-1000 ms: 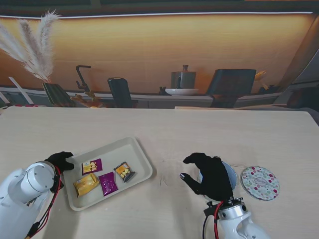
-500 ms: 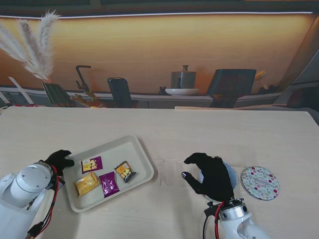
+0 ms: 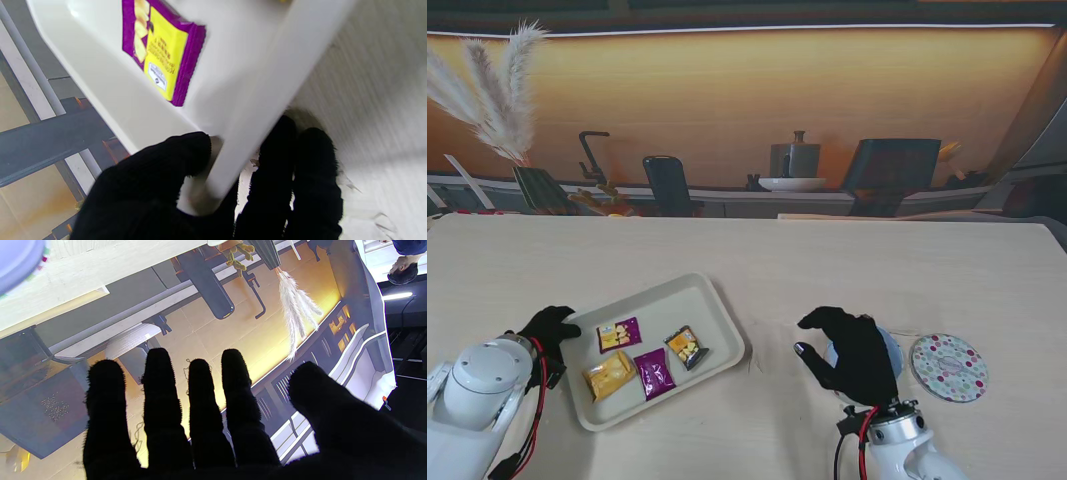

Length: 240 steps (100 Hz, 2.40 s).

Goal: Pour cookies into a cookie box

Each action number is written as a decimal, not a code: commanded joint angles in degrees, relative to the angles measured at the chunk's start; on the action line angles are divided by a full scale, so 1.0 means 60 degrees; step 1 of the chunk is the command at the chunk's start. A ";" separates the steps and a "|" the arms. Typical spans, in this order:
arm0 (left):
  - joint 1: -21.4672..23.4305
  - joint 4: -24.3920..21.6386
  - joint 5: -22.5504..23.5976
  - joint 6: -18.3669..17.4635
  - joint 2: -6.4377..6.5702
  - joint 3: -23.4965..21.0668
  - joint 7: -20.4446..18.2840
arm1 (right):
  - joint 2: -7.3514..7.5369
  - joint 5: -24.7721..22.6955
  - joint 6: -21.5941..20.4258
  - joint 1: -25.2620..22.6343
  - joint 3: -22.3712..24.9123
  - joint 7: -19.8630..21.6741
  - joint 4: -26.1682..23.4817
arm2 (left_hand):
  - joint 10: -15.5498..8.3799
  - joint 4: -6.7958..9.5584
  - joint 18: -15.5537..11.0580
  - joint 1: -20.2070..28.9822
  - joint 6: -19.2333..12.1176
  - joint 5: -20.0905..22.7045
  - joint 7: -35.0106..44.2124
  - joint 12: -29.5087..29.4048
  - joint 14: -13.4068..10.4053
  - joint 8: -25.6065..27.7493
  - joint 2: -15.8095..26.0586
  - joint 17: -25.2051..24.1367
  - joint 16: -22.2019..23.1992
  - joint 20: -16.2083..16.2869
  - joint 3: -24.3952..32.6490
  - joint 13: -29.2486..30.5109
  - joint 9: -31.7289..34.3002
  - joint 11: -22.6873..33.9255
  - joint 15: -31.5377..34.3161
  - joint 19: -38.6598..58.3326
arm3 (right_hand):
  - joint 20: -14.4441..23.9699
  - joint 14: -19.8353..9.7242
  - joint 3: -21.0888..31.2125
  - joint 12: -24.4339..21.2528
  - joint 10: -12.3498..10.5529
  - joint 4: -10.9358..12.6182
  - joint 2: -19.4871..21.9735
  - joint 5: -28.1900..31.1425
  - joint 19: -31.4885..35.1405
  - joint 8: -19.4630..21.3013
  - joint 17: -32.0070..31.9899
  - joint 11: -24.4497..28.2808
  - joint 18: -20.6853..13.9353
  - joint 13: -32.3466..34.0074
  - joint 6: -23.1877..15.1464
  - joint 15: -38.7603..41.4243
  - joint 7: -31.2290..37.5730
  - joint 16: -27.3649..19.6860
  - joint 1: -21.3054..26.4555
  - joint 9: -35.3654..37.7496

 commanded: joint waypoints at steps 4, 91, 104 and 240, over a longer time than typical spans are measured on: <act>0.0298 -0.0016 -0.0398 0.0014 -0.0350 0.0102 0.0453 | -0.0051 0.0018 -0.0042 -0.0107 -0.0018 0.0056 -0.0108 | 0.1218 0.0045 0.0678 0.0312 -0.0082 0.1090 -0.0536 -0.0688 0.0723 -0.1106 0.0327 0.0332 -0.0263 -0.0165 0.1027 0.0168 0.0808 0.0213 -0.0480 -0.0046 | 0.0088 0.0422 0.0007 -0.0041 0.0059 0.0229 0.0291 0.0122 -0.0011 -0.0191 0.0022 -0.0077 0.0158 0.0208 -0.0213 0.0039 -0.0073 -0.0014 -0.0059 0.0253; 0.1086 -0.1026 -0.2546 0.0414 -0.1225 0.0141 0.3021 | -0.0063 0.0020 0.0018 -0.0196 0.0009 -0.0006 -0.0178 | 0.1127 -0.0850 0.1474 0.1064 0.0031 0.3066 -0.0962 -0.0602 0.1425 -0.2529 -0.1001 0.1758 0.0441 0.0962 0.2771 0.0832 0.1898 0.0594 0.0215 0.1012 | 0.0015 0.0443 -0.0139 -0.0055 0.0080 0.0238 0.0441 0.0305 -0.0002 -0.0221 0.0054 -0.0104 0.0156 0.0275 -0.0218 0.0054 -0.0087 -0.0018 -0.0111 0.0428; 0.1144 -0.1141 -0.2788 0.0297 -0.1375 0.0253 0.3583 | -0.0060 0.0010 0.0038 -0.0230 0.0014 0.0008 -0.0222 | 0.0862 -0.2115 0.1474 0.1216 -0.0297 0.3086 0.0472 0.0530 0.1428 -0.1727 -0.1900 0.1905 0.0818 0.1478 0.3635 0.1252 0.2508 0.0818 0.0593 0.1480 | 0.0006 0.0451 -0.0164 -0.0061 0.0076 0.0243 0.0459 0.0358 0.0006 -0.0217 0.0061 -0.0112 0.0154 0.0283 -0.0227 0.0047 -0.0086 -0.0023 -0.0141 0.0488; 0.1112 -0.2151 -0.4375 -0.1819 -0.2151 0.0958 0.7187 | -0.0075 -0.0035 0.0182 -0.0363 0.0181 -0.0092 -0.0300 | 0.0579 -0.2924 0.1474 0.0699 -0.1106 0.2224 0.3239 0.4667 -0.0024 0.1841 -0.2302 0.5038 0.3258 0.1779 0.5067 0.2922 0.3448 0.3236 0.4993 0.5334 | -0.0089 0.0464 -0.0246 -0.0051 0.0118 0.0260 0.0399 0.0416 0.0013 -0.0177 0.0024 -0.0110 0.0098 0.0248 -0.0175 0.0055 -0.0154 -0.0018 -0.0185 0.0506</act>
